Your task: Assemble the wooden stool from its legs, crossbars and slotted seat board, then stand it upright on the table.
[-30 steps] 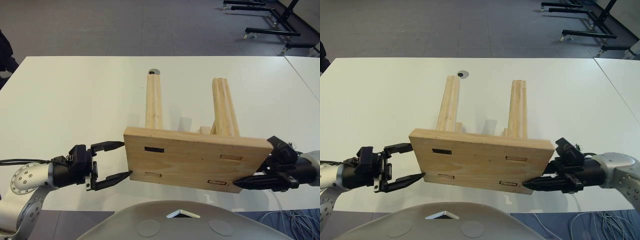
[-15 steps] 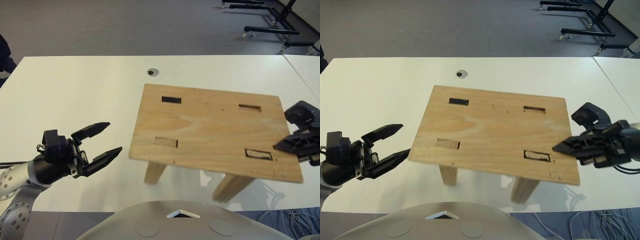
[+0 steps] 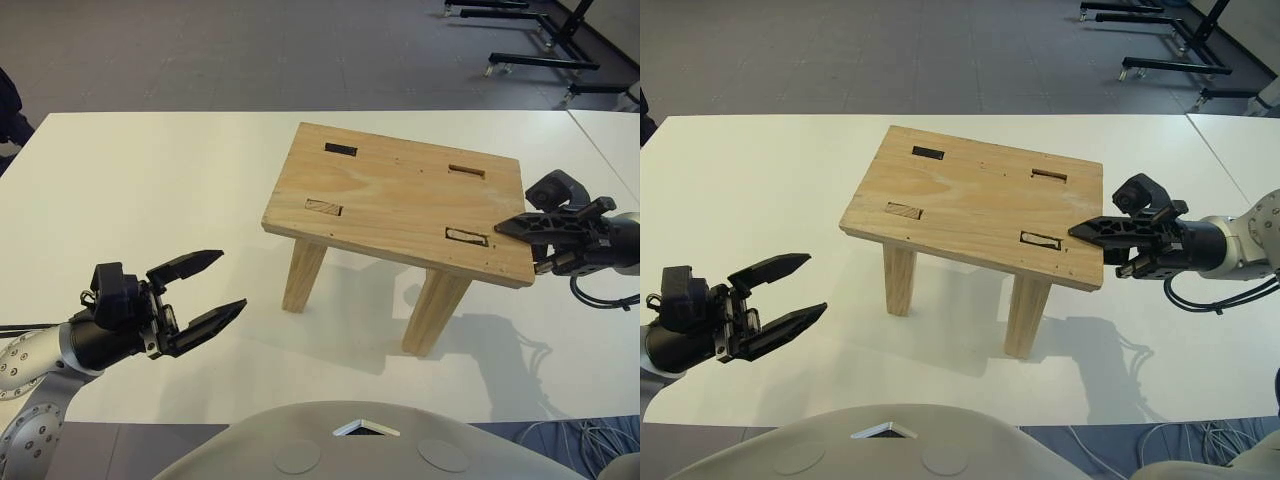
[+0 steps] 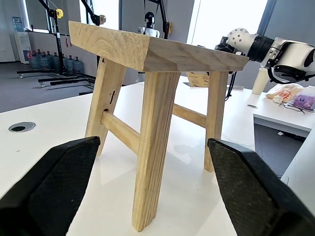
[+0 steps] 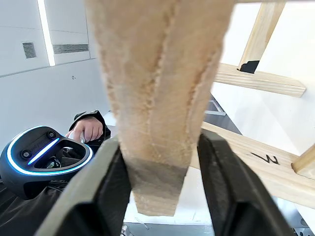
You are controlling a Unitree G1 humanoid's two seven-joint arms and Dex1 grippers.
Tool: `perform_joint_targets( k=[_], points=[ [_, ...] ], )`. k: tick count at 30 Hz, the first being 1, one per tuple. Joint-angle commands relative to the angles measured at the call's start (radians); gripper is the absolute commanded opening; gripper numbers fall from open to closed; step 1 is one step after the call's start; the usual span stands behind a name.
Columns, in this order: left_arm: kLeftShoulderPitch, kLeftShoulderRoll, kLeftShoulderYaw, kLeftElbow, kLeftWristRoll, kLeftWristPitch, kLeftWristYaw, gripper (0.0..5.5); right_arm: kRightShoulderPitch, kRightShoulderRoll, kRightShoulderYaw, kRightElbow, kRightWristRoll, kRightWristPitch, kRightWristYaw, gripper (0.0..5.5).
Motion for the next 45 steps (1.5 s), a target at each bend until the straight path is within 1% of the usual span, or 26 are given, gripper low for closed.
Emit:
perform_joint_targets(
  k=[1, 3, 4, 6, 7, 8, 10, 13, 16, 19, 22, 25, 27, 29, 32, 34, 37, 38, 39, 40, 42, 45],
  points=[
    [-0.019, 0.007, -0.008, 0.016, 0.015, 0.01, -0.007, 4.03, -0.094, 0.033, 0.019, 0.094, 0.047, 0.002, -0.047, 2.85],
    [-0.037, 0.006, -0.007, 0.031, 0.013, 0.008, -0.009, 4.03, -0.16, 0.062, -0.019, 0.148, 0.076, 0.002, -0.064, 3.24],
    [-0.048, 0.007, -0.007, 0.041, 0.013, 0.008, -0.01, 4.03, -0.181, 0.071, -0.033, 0.17, 0.103, 0.002, -0.073, 3.24],
    [-0.065, 0.008, -0.009, 0.059, 0.014, 0.009, -0.017, 4.03, -0.232, 0.063, -0.018, 0.207, 0.183, 0.002, -0.076, 3.24],
    [-0.073, 0.008, -0.011, 0.066, 0.015, 0.008, -0.019, 4.03, -0.141, 0.068, -0.036, 0.094, 0.323, -0.049, -0.178, 3.24],
    [-0.083, 0.009, -0.009, 0.074, 0.014, 0.008, -0.02, 4.03, -0.047, 0.067, -0.075, -0.004, 0.393, -0.079, -0.239, 3.24],
    [-0.102, 0.012, -0.005, 0.09, 0.012, 0.009, -0.023, 4.03, 0.136, 0.041, -0.169, -0.151, 0.43, -0.112, -0.296, 3.24],
    [-0.121, 0.014, -0.004, 0.109, 0.015, 0.009, -0.033, 4.03, 0.387, 0.015, -0.303, -0.274, 0.302, -0.133, -0.316, 3.24],
    [-0.146, 0.021, -0.012, 0.123, 0.021, 0.013, -0.045, 4.03, 0.522, 0.054, -0.381, -0.345, 0.213, -0.173, -0.329, 3.24],
    [-0.16, 0.026, -0.006, 0.13, 0.022, 0.019, -0.052, 4.03, 0.582, 0.059, -0.429, -0.374, 0.136, -0.192, -0.275, 3.24],
    [-0.156, 0.019, -0.003, 0.125, 0.025, 0.02, -0.053, 4.03, 0.64, 0.019, -0.475, -0.399, 0.033, -0.229, -0.128, 3.24],
    [-0.159, 0.011, -0.012, 0.123, 0.031, 0.02, -0.048, 4.03, 0.642, -0.006, -0.49, -0.379, -0.068, -0.297, -0.002, 3.24],
    [-0.162, 0.007, -0.019, 0.124, 0.035, 0.019, -0.048, 4.03, 0.632, -0.016, -0.504, -0.35, -0.095, -0.298, 0.049, 3.24],
    [-0.166, 0.002, -0.028, 0.126, 0.042, 0.016, -0.047, 4.03, 0.633, -0.029, -0.526, -0.356, -0.089, -0.268, 0.097, 3.24],
    [-0.163, -0.011, -0.045, 0.13, 0.059, 0.004, -0.05, 4.03, 0.617, -0.013, -0.568, -0.366, -0.02, -0.195, 0.098, 3.24],
    [-0.163, -0.016, -0.052, 0.133, 0.065, 0.001, -0.05, 4.03, 0.604, 0.0, -0.594, -0.373, 0.043, -0.145, 0.078, 3.24],
    [-0.163, -0.022, -0.053, 0.136, 0.067, -0.003, -0.053, 4.03, 0.596, -0.001, -0.629, -0.365, 0.221, -0.097, 0.008, 3.24],
    [-0.162, -0.025, -0.054, 0.135, 0.068, -0.004, -0.053, 4.03, 0.617, 0.007, -0.651, -0.369, 0.214, -0.088, 0.003, 3.24],
    [-0.16, -0.027, -0.054, 0.134, 0.069, -0.005, -0.054, 4.03, 0.645, 0.01, -0.67, -0.376, 0.193, -0.081, 0.004, 3.24],
    [-0.157, -0.03, -0.053, 0.133, 0.07, -0.005, -0.055, 4.03, 0.692, 0.005, -0.689, -0.399, 0.129, -0.088, 0.035, 3.24],
    [-0.154, -0.032, -0.051, 0.133, 0.071, -0.006, -0.057, 4.03, 0.789, -0.024, -0.689, -0.445, -0.015, -0.151, 0.118, 3.24],
    [-0.162, -0.029, -0.054, 0.135, 0.07, -0.003, -0.061, 4.03, 0.87, -0.032, -0.618, -0.491, -0.222, -0.335, 0.191, 3.24]
  ],
)
